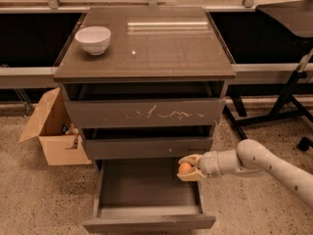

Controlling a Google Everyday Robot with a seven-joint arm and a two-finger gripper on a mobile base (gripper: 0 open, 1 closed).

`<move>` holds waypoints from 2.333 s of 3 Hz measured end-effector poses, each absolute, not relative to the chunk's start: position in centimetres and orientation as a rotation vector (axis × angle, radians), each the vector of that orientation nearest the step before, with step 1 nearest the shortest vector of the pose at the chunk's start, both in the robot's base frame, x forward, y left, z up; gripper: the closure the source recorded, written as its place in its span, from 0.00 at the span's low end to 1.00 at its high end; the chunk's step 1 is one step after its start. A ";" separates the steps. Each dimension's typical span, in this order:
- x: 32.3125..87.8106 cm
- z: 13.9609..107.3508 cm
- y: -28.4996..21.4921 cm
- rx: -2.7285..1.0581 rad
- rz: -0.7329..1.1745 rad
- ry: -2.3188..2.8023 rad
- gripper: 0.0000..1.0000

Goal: Place orange into bottom drawer

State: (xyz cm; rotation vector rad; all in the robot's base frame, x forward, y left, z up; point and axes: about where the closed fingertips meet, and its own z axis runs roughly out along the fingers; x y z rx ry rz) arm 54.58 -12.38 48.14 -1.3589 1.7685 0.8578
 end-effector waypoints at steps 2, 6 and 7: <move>55.0 46.7 -11.9 -1.370 0.866 1.776 1.00; 60.0 34.1 -9.0 -1.369 0.936 1.755 1.00; 61.0 30.3 -7.3 -1.400 0.958 1.768 1.00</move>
Offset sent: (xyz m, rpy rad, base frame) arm 0.0101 0.0056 -0.0320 -0.0193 0.0199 0.0118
